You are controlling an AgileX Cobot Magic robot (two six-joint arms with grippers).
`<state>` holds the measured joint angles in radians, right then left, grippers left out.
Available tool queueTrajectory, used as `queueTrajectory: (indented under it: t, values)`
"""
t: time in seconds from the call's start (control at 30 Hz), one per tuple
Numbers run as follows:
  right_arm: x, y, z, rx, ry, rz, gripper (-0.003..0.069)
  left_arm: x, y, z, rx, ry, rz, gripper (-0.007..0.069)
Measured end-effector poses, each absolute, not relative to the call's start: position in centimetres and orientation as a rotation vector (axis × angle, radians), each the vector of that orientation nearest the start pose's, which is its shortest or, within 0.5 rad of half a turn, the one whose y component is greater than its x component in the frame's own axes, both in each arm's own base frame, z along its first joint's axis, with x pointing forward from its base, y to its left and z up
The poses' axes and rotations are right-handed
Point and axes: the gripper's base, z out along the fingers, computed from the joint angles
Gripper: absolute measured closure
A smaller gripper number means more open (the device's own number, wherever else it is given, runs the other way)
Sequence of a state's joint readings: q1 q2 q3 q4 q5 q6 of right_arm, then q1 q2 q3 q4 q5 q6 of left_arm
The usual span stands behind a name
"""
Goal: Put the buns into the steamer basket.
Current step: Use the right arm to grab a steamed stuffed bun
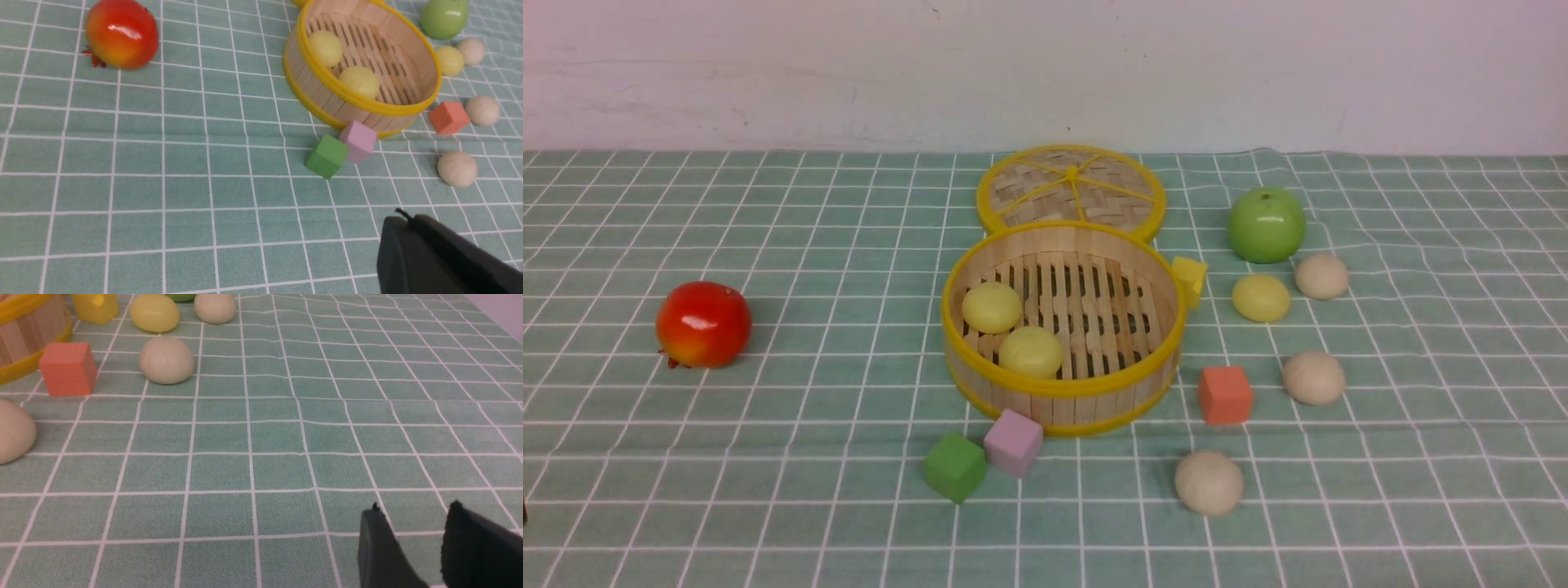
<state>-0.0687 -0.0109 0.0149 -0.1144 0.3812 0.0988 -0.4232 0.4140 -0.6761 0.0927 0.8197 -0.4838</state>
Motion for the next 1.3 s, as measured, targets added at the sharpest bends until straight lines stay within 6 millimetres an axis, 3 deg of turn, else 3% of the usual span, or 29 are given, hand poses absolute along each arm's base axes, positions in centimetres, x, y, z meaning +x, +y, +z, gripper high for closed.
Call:
queueTrajectory:
  t: [0.17,0.4,1.3]
  values:
    - [5.2,-0.7,17.5,0.087,1.865,-0.092,0.0419,5.9,-2.0,31.1,-0.037,2.087,-0.450,0.0638]
    - [5.2,-0.7,17.5,0.087,1.865,-0.092,0.0419,6.1,-2.1,29.2,-0.036,2.149,-0.426,0.0638]
    - [5.2,-0.7,17.5,0.087,1.865,-0.092,0.0419,6.3,-1.7,29.1,-0.013,2.143,-0.342,0.0636]
